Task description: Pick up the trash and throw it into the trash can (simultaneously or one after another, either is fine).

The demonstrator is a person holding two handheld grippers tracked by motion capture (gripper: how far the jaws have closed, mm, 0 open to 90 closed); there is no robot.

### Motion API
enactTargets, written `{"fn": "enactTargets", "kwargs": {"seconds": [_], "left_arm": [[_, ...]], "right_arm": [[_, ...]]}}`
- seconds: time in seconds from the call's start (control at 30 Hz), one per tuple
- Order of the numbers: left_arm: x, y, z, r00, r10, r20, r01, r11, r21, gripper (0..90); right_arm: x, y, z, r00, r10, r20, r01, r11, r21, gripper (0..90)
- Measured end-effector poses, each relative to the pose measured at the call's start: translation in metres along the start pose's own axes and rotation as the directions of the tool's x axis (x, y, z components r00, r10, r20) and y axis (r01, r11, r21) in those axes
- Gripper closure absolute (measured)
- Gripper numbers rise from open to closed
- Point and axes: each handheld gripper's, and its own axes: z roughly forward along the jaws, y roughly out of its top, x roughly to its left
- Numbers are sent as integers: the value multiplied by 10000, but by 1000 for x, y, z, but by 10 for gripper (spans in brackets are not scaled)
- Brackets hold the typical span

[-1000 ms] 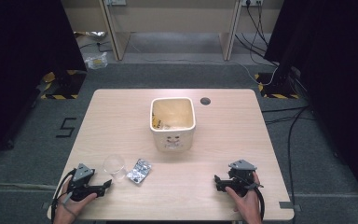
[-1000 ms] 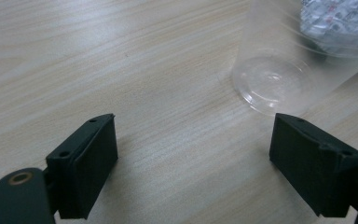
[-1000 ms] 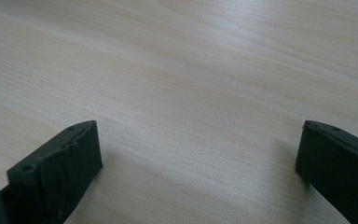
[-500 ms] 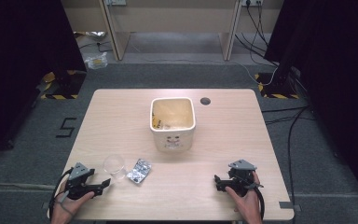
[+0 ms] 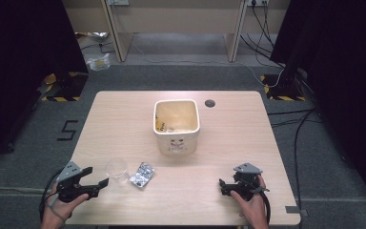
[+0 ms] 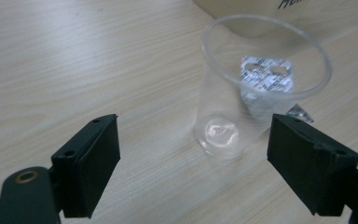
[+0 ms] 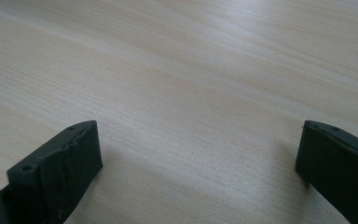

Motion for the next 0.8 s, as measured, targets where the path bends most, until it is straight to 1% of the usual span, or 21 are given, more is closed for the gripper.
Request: {"fn": "enactTargets", "kwargs": {"seconds": [0.1, 0.2, 0.27, 0.43, 0.53, 0.67, 0.8], "left_arm": [[-1, 4, -4, 10000, -9, -9, 9, 9999, -117, 165], [-1, 11, -8, 9999, -50, 87, 52, 9998, -167, 165], [-1, 13, -8, 10000, -28, 47, 29, 9998, -193, 165], [-1, 26, -7, 10000, -45, 79, 48, 9994, -348, 166], [-2, 33, -3, 9999, -17, 162, 23, 9995, -330, 169], [-1, 40, 9, 9997, -52, 255, 56, 9999, -139, 181], [0, 48, 19, 9992, 17, 398, -18, 10000, 23, 206]], "right_arm": [[0, 0, 0, 10000, 0, -1, 0, 10000, 0, 4], [0, 0, 0, 10000, -20, -3, 20, 10000, -16, 4], [0, 0, 1, 10000, -20, -3, 20, 10000, -18, 4], [0, 0, 1, 10000, -42, -6, 42, 10000, -12, 3], [0, 0, 1, 10000, -48, -7, 48, 10000, -17, 4], [-1, 0, 1, 10000, -60, -32, 60, 10000, -19, 4], [-1, 0, 1, 9999, -104, -37, 103, 9999, -31, 4]]}}
